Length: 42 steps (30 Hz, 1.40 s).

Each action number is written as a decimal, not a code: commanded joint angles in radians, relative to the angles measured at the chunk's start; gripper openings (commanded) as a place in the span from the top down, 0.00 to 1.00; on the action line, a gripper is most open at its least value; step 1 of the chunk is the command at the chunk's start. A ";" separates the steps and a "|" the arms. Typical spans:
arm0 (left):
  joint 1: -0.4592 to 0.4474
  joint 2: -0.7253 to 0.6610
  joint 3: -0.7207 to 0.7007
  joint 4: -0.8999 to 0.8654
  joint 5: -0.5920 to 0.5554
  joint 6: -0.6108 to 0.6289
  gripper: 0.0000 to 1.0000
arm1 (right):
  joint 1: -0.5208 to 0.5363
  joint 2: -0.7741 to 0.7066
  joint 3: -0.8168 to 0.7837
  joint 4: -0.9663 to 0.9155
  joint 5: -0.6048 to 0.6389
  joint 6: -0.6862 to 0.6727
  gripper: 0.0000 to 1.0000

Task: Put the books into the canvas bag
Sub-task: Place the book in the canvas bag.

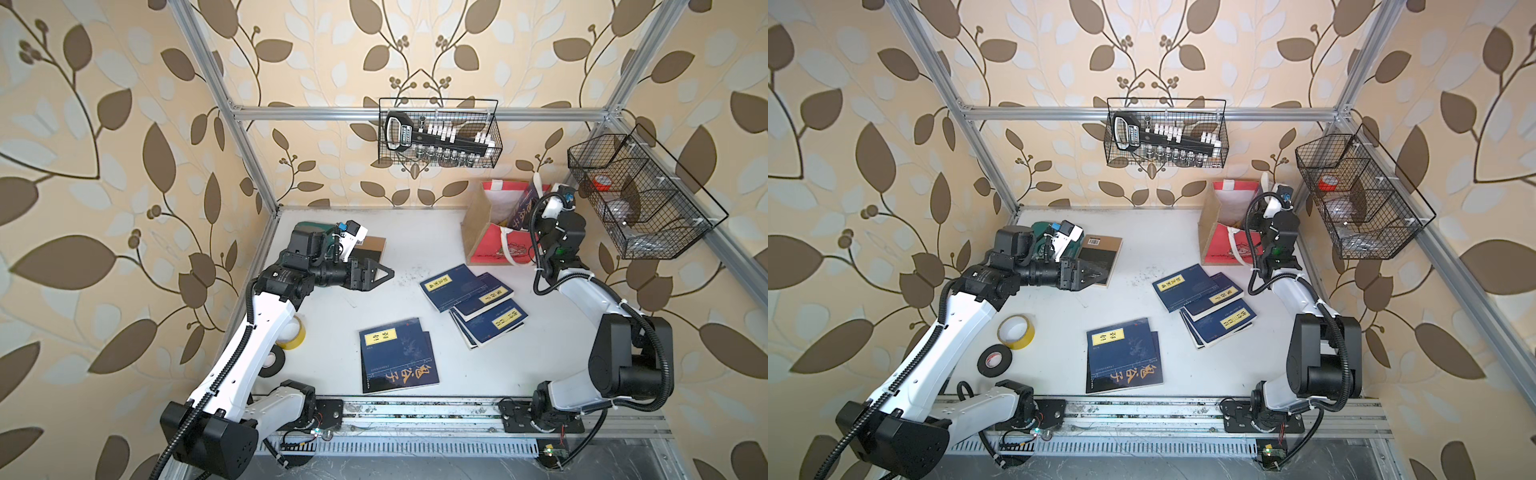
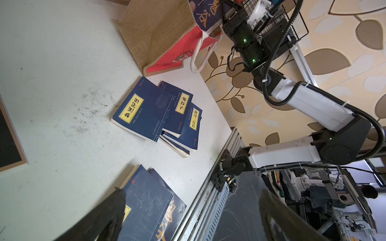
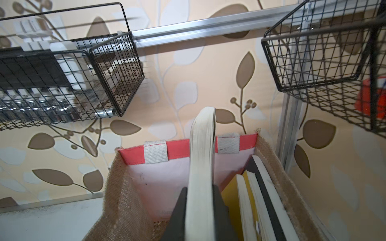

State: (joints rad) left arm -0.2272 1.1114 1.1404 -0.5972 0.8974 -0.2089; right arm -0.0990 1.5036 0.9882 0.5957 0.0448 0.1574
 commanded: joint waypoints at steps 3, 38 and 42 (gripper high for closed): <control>0.014 0.002 -0.008 0.037 0.025 -0.001 0.01 | 0.001 0.003 0.022 0.073 0.033 0.000 0.80; 0.016 0.237 -0.086 0.161 -0.270 -0.334 0.01 | 0.559 -0.329 -0.018 -0.450 -0.085 0.065 0.02; 0.034 0.211 -0.101 0.143 -0.434 -0.383 0.01 | 0.662 -0.270 -0.015 -0.472 -0.114 0.092 0.02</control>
State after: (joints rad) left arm -0.2146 1.3586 1.0416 -0.4816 0.6067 -0.5327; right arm 0.5213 1.1961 0.9806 0.1635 -0.0372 0.2241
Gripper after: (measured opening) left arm 0.990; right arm 0.983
